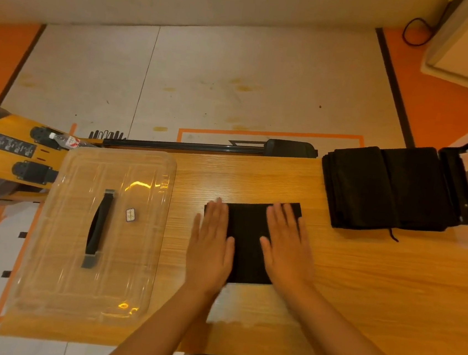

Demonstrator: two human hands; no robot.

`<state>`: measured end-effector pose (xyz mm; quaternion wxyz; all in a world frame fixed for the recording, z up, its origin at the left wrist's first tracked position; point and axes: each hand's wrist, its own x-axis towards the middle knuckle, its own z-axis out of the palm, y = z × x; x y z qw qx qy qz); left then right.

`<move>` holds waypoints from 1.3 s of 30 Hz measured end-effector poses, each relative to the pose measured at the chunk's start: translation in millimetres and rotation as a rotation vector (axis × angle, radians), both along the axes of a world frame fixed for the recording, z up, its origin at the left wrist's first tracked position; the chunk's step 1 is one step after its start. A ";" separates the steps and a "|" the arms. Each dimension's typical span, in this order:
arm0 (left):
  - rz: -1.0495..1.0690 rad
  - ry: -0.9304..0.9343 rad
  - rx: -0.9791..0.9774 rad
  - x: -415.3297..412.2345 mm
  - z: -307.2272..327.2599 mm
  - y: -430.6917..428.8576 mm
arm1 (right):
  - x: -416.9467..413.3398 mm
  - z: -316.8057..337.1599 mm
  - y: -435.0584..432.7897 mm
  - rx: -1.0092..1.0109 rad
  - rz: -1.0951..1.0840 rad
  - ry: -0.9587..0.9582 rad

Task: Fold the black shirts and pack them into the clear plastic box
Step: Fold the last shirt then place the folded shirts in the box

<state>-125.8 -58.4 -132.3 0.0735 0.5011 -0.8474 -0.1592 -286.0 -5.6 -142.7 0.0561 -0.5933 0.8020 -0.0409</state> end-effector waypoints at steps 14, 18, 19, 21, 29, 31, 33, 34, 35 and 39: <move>-0.452 -0.265 -0.113 40.6 -28.2 -9.4 | 2.2 -2.1 77.7 0.190 0.031 -0.041; -0.354 -0.307 -0.195 48.0 -11.7 -44.9 | 18.1 24.9 93.2 0.126 0.043 -0.116; -0.312 -0.280 -0.203 44.6 -4.8 -43.5 | 21.4 30.5 94.3 0.070 0.065 -0.119; -0.320 -0.208 -0.217 32.5 5.9 -22.9 | 20.5 34.4 89.8 -0.009 0.113 -0.115; -0.496 -0.193 0.012 45.5 -21.2 95.0 | -3.2 1.2 98.3 0.175 0.273 -0.069; -0.533 -0.194 0.028 53.9 -18.3 101.5 | 2.9 3.2 115.9 0.184 0.254 -0.094; -0.587 -0.202 0.007 62.3 -17.7 108.5 | 10.9 6.8 131.6 0.180 0.268 -0.105; -0.608 -0.206 -0.006 65.6 -17.5 110.7 | 12.6 8.0 136.1 0.155 0.289 -0.088; -0.615 -0.202 -0.023 67.4 -17.0 111.0 | 12.5 8.3 137.0 0.105 0.319 -0.058; -0.557 -0.186 -0.040 65.6 -15.3 104.0 | 12.0 8.2 123.8 0.017 0.433 -0.046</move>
